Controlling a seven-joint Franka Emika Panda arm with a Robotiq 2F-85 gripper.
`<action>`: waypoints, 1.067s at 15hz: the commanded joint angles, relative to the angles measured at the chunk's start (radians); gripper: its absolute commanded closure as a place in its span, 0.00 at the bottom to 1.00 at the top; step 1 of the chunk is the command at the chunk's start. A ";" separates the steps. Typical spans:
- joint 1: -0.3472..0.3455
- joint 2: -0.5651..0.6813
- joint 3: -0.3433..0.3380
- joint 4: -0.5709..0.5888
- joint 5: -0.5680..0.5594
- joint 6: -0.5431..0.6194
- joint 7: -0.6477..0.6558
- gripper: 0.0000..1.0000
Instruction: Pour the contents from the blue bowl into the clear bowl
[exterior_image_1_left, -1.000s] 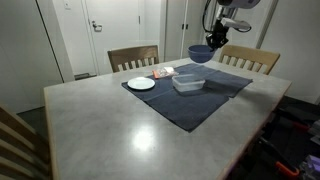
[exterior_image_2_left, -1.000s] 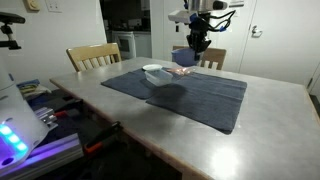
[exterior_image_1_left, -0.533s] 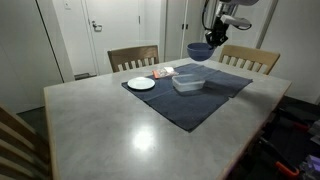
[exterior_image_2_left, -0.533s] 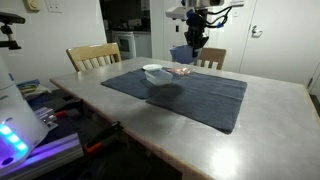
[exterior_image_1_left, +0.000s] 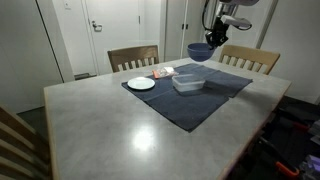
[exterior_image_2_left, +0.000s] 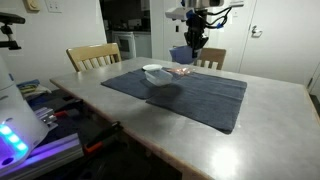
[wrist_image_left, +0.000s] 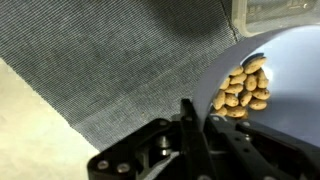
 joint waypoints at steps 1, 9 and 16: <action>0.021 -0.014 -0.010 -0.014 -0.012 0.002 0.015 0.99; 0.083 -0.041 -0.026 -0.047 -0.143 -0.009 0.091 0.99; 0.150 -0.042 -0.060 -0.023 -0.345 -0.040 0.246 0.99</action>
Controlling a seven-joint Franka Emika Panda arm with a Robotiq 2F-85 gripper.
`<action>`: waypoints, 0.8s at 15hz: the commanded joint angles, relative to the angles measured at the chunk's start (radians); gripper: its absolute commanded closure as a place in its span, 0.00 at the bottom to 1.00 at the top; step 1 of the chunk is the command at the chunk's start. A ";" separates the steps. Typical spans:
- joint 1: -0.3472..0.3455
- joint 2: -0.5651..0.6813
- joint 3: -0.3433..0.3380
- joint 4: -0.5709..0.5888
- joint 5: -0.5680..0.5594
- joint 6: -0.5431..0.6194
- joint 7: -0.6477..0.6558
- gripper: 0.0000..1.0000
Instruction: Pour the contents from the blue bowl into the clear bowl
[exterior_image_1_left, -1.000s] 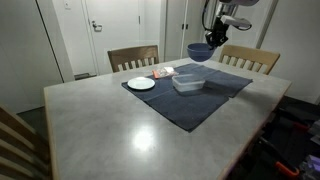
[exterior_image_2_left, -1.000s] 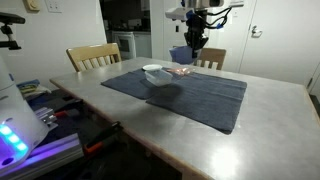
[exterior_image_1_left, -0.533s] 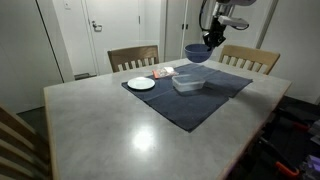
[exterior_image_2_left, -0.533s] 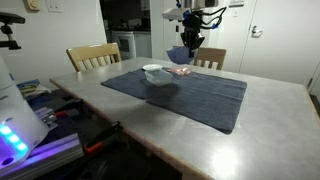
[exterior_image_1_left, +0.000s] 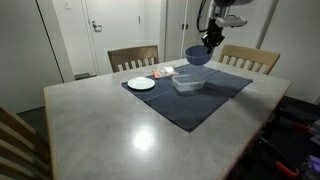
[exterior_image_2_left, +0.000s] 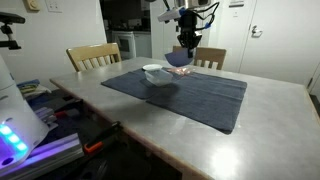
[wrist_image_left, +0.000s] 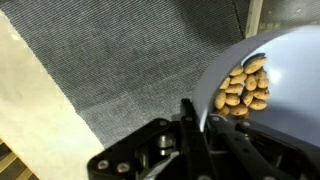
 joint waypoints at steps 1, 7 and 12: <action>0.046 -0.039 -0.025 -0.005 -0.080 -0.049 0.081 0.99; 0.090 -0.040 -0.011 0.010 -0.126 -0.118 0.175 0.99; 0.128 -0.035 -0.006 0.001 -0.166 -0.162 0.264 0.99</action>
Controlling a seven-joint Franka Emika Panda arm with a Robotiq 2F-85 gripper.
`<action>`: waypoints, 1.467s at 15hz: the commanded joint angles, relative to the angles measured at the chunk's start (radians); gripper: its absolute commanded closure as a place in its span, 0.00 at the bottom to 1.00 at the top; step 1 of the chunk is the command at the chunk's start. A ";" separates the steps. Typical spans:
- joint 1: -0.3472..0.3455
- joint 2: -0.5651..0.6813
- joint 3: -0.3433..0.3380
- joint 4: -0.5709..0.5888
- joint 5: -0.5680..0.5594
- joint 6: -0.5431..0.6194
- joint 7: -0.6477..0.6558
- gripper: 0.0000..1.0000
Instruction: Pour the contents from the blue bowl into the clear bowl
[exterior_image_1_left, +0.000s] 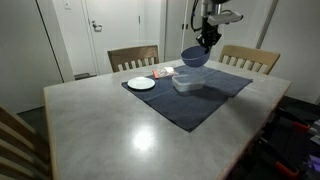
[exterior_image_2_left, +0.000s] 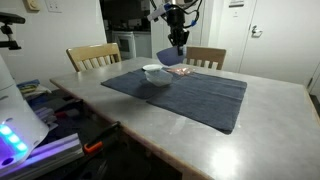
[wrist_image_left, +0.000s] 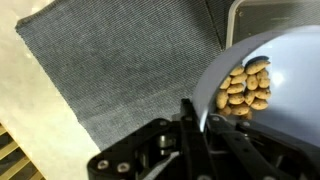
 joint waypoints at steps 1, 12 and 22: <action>0.027 -0.008 0.001 -0.002 -0.045 -0.052 0.070 0.99; 0.086 -0.004 0.026 0.002 -0.121 -0.185 0.230 0.99; 0.094 0.002 0.046 0.016 -0.154 -0.289 0.290 0.99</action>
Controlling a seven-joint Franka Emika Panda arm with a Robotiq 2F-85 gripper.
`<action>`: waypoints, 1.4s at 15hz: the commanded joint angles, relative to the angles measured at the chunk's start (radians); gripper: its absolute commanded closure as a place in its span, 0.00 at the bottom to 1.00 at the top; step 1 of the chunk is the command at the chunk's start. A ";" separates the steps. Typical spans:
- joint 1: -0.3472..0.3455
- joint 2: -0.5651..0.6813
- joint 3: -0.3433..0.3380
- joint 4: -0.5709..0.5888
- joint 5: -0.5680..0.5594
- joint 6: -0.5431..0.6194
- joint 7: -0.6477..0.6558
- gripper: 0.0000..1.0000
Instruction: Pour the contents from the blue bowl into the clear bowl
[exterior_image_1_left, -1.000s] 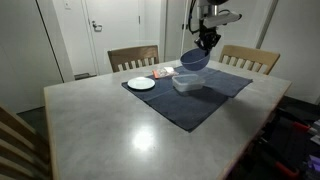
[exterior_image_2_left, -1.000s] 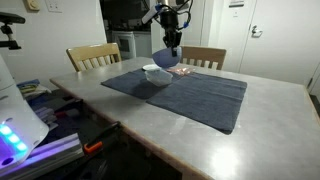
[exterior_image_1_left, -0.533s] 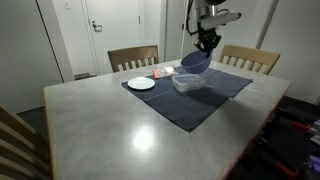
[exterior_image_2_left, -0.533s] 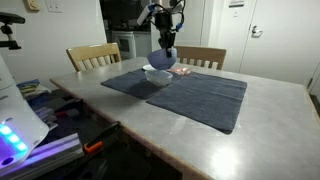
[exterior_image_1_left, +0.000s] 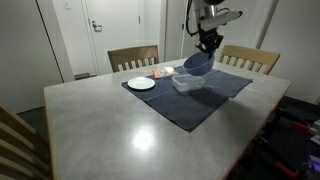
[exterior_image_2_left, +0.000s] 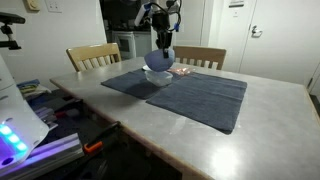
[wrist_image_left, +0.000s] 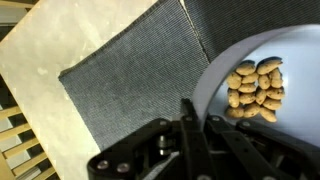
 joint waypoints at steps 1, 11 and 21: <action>0.002 0.002 0.011 0.019 -0.029 -0.059 0.031 0.99; 0.005 0.038 0.030 0.081 -0.067 -0.186 0.054 0.99; 0.022 0.122 0.048 0.193 -0.068 -0.307 0.037 0.99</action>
